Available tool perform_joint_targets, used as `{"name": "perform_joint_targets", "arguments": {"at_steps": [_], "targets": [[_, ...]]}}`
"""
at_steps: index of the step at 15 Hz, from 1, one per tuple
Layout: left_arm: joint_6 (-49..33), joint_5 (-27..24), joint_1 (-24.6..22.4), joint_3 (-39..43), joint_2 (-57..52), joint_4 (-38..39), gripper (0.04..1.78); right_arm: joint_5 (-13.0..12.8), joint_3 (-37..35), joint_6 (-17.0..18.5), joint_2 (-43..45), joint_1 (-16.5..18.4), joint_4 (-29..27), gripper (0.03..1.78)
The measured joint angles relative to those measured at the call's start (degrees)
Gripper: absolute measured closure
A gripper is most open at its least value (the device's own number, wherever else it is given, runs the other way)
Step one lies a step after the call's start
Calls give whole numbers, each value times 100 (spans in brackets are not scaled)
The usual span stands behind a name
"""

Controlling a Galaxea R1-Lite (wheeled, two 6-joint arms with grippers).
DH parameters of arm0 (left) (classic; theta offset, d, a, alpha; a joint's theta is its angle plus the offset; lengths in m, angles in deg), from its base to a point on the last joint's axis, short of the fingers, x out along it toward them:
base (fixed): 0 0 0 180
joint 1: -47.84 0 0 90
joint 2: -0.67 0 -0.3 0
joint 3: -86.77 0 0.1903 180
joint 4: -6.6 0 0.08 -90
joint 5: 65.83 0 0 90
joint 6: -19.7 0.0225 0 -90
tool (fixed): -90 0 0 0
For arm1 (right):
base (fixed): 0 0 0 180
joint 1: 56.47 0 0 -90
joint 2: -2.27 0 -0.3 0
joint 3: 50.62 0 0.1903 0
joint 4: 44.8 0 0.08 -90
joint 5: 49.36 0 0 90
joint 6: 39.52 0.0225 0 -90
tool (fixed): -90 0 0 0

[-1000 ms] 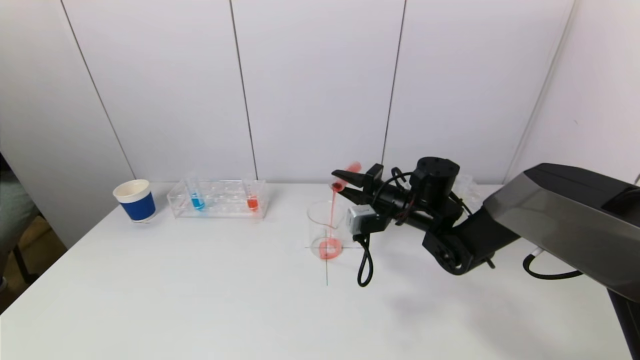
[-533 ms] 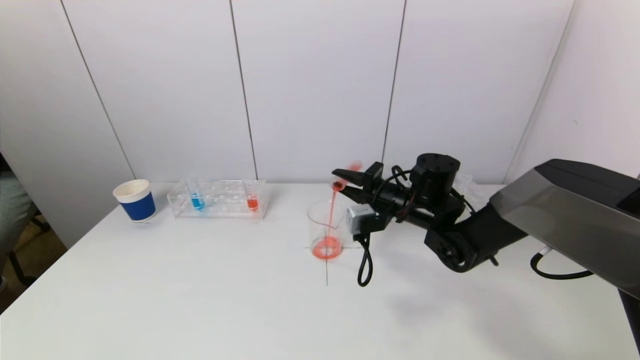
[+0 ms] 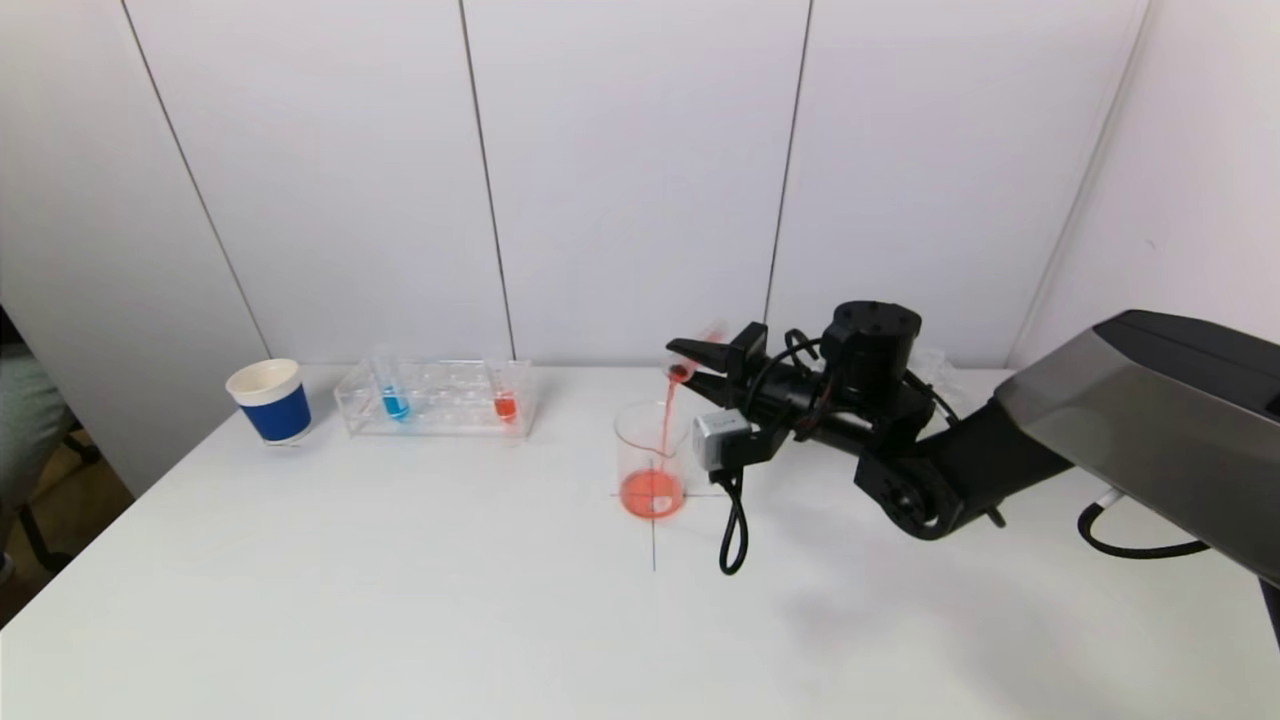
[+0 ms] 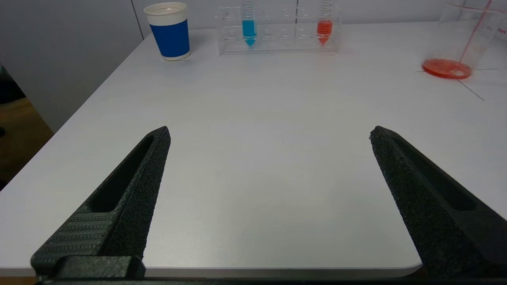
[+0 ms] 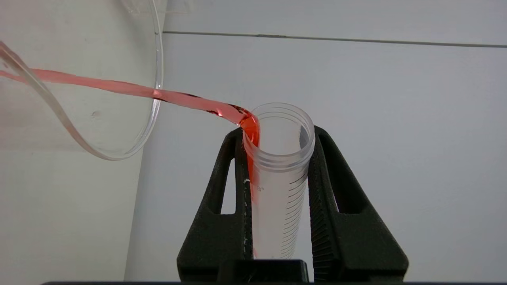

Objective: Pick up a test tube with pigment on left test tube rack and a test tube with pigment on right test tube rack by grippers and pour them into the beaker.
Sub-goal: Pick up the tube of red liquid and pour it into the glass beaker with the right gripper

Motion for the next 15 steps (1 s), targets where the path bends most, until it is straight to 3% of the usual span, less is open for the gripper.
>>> {"name": "perform_joint_targets", "arguments": {"at_steps": [15], "targets": [[2, 2, 0, 0, 0, 0, 6, -126, 11, -695, 215, 0, -544, 135]]}}
